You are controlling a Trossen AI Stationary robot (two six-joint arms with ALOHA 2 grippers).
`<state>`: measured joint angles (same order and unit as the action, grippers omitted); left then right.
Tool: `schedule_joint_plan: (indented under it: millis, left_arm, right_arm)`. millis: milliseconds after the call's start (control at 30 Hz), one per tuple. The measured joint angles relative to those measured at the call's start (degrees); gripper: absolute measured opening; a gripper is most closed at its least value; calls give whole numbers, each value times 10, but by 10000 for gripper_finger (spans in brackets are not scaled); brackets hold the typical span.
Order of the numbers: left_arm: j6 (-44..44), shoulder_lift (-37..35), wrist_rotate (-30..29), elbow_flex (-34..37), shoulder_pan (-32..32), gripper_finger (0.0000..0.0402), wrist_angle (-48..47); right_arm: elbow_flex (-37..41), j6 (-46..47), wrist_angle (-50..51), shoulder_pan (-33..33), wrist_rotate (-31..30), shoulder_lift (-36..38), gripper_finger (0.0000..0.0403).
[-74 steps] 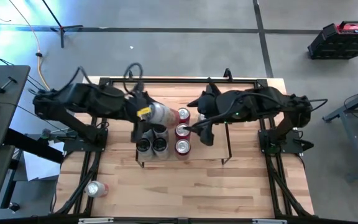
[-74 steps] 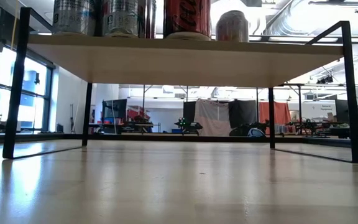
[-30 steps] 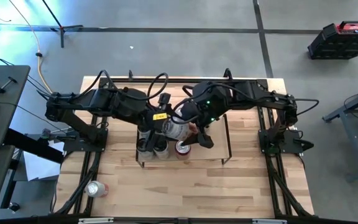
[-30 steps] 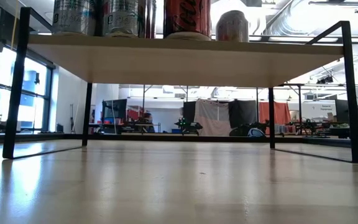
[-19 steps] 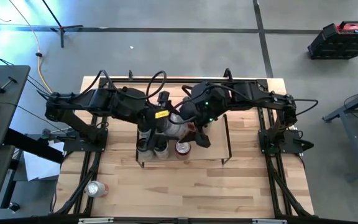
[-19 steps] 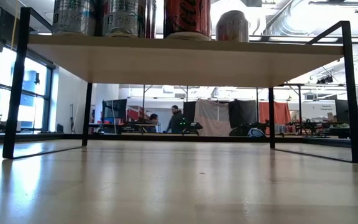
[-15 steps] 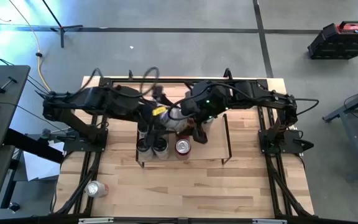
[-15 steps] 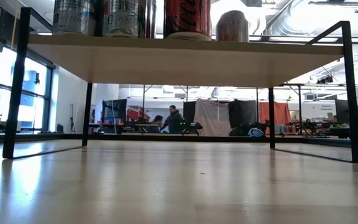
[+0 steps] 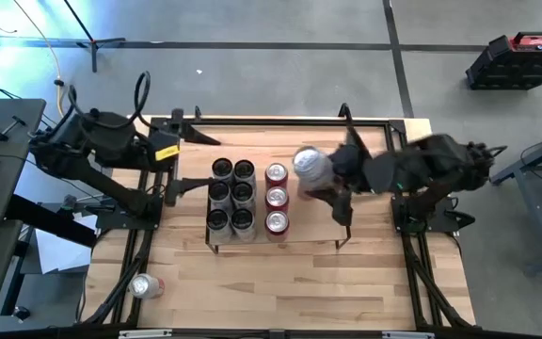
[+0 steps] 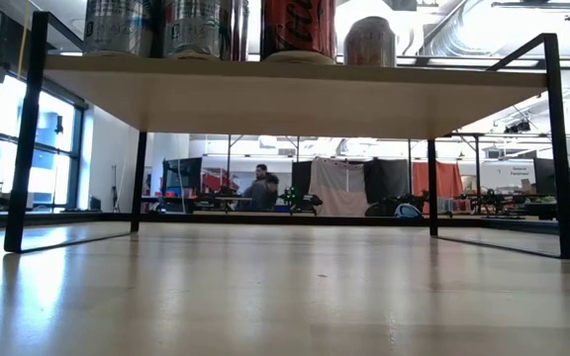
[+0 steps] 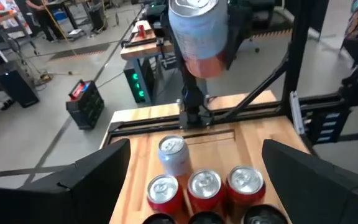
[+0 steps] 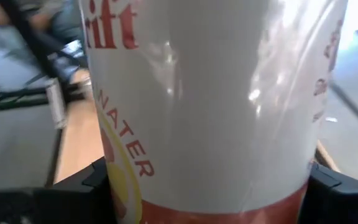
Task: Place canned beverage on shelf
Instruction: Put the orange white soda can aligned with the other orange white soda can on the shelf
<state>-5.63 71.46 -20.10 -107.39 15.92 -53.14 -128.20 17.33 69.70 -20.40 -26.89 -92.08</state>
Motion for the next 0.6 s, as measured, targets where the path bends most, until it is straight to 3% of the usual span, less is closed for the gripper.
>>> schedule_joint_plan:
  millis: [267, 600]
  left_arm:
    - [3, 12, 1, 0, 4, 353, 29]
    - [-21, 83, 6, 1, -6, 353, 151]
  right_arm:
    - [211, 151, -64, -120, -205, 69, 282]
    - [554, 226, -391, -184, -269, 184, 282]
